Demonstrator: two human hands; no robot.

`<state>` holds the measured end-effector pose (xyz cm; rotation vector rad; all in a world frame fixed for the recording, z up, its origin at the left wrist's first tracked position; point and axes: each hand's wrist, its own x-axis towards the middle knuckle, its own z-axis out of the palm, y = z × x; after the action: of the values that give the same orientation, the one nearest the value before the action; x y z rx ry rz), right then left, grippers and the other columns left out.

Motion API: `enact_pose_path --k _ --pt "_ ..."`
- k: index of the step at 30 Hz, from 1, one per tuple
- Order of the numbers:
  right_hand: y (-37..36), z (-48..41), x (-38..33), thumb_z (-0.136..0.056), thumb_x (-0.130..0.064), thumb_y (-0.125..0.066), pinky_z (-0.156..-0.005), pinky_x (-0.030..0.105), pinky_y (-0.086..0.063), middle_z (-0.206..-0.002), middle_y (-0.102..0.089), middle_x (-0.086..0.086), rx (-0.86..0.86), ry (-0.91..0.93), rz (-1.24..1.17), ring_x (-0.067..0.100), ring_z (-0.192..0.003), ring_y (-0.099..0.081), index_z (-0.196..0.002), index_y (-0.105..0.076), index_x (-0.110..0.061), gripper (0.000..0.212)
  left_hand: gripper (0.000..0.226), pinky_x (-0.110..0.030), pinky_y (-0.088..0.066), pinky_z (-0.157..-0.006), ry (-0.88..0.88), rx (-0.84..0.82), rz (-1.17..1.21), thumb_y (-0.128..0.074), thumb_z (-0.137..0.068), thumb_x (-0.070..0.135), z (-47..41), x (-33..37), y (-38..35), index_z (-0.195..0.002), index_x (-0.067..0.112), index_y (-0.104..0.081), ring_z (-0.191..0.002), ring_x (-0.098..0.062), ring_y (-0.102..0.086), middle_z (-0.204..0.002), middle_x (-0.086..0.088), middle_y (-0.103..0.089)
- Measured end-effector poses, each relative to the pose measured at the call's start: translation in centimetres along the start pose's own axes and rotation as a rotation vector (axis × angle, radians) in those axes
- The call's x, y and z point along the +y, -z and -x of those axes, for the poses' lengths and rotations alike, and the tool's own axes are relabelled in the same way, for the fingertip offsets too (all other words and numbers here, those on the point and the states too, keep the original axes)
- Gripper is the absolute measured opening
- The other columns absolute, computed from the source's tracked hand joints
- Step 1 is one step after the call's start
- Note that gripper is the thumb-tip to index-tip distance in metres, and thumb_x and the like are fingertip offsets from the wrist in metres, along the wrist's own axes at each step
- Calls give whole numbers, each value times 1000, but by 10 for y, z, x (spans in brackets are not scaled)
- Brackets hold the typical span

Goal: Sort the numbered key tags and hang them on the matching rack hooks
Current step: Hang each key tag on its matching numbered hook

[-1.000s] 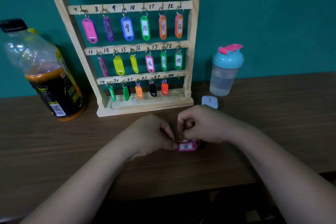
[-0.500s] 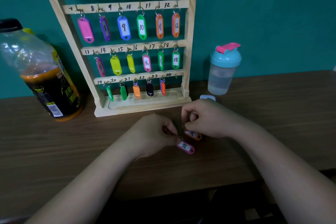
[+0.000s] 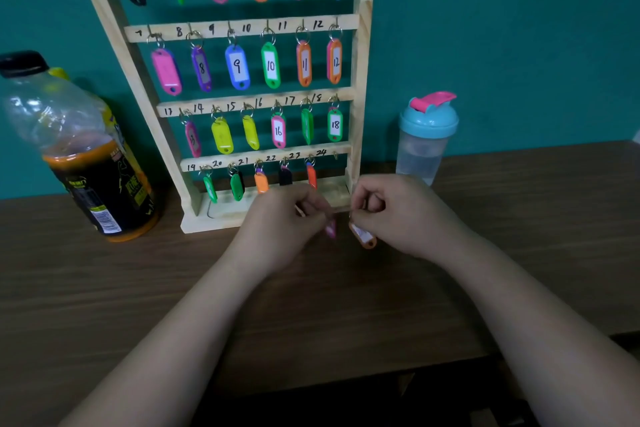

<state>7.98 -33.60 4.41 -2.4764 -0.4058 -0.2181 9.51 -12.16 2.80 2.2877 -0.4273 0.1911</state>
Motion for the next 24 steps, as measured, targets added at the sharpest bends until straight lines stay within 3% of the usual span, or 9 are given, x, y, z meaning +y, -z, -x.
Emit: enact_pose_path --k 6,13,18,20,24 --pt "-8 -15 5 -92 -25 -79 -52 14 -38 -62 -64 -5 182 -61 -77 4 -62 -61 -85 -68 -30 13 8 -14 -36 -57 -50 225 -7 -77 -88 22 -32 14 2 -84 29 -78 -65 -1 -57 -69 17 -66" --pt "-4 -26 10 -94 -28 -77 -57 22 -44 -63 -62 -9 221 -52 -95 3 -64 -61 -86 -68 -32 12 4 -36 -55 -67 -45 332 -44 -75 -88 29 -56 22 -8 -86 28 -79 -69 -14 -66 -72 5 -68" --pt "-1 -29 9 -97 -30 -73 -64 33 -56 -70 -66 -7 248 -19 -104 6 -68 -64 -92 -70 -29 6 9 -29 -46 -60 -42 393 -58 -75 -91 28 -58 18 -9 -84 25 -79 -67 -10 -63 -70 8 -66" --pt "-1 -32 9 -98 -29 -72 -65 32 -56 -71 -67 -8 266 1 -105 6 -69 -64 -93 -70 -28 6 12 -26 -42 -59 -36 405 -64 -75 -90 26 -59 19 -9 -79 24 -78 -66 -6 -61 -67 10 -65" --pt "-4 -39 8 -99 -30 -72 -62 25 -49 -72 -66 -10 286 11 -132 4 -71 -64 -93 -71 -28 7 13 -30 -48 -63 -57 403 -114 -75 -89 26 -59 21 -10 -77 25 -79 -67 -10 -63 -70 7 -66"
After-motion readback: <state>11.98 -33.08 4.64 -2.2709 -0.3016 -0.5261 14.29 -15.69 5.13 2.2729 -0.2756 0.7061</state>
